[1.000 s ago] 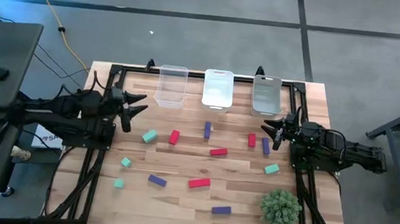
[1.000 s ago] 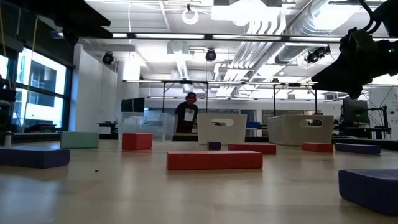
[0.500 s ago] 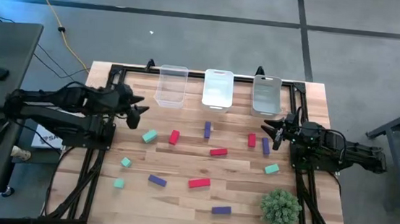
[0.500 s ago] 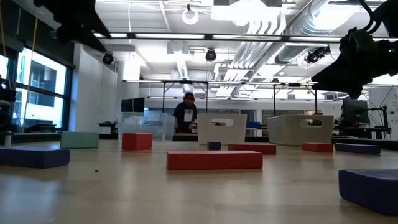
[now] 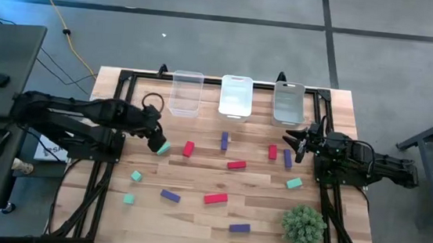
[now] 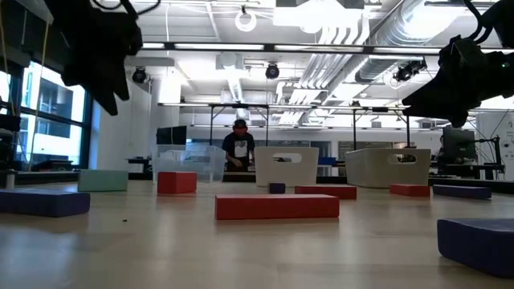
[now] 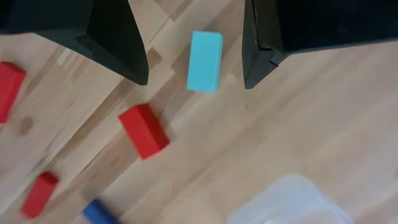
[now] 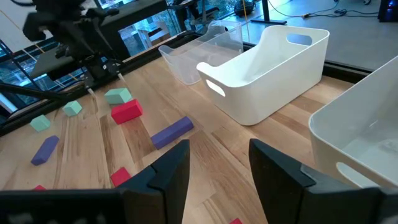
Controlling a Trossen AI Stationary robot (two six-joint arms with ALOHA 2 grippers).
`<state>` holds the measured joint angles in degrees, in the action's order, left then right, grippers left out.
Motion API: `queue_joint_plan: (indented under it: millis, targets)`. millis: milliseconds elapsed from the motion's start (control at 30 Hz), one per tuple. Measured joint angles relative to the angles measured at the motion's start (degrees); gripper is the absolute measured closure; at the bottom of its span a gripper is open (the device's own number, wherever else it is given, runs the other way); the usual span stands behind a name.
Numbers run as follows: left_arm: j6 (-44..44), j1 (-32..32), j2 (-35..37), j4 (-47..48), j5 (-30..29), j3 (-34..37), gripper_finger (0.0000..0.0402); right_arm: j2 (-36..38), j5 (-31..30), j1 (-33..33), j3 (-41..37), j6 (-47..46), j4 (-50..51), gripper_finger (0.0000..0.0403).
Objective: Sort & place blocks by color
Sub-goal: Put the blue block into the transparent bin
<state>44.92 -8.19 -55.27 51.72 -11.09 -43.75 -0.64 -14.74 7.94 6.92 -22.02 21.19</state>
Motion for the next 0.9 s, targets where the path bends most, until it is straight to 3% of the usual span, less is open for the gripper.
queue_joint_plan:
  millis: [233, 533, 900]
  targets:
    - [2.51, 0.0, -8.55, -0.03, 4.68, 0.0, 0.0218, -0.02, 0.0, 0.0, 0.0, 0.01, 0.0, 0.0247]
    - [2.94, 0.0, -18.99, -0.4, 6.01, 0.0, 0.0218, -0.02, 0.0, -0.02, 0.0, 0.0, 0.0, 0.0247]
    - [1.41, -0.01, -25.35, -2.66, 7.54, 0.02, 0.0218, -0.04, 0.0, -0.02, 0.0, 0.0, 0.0, 0.0247]
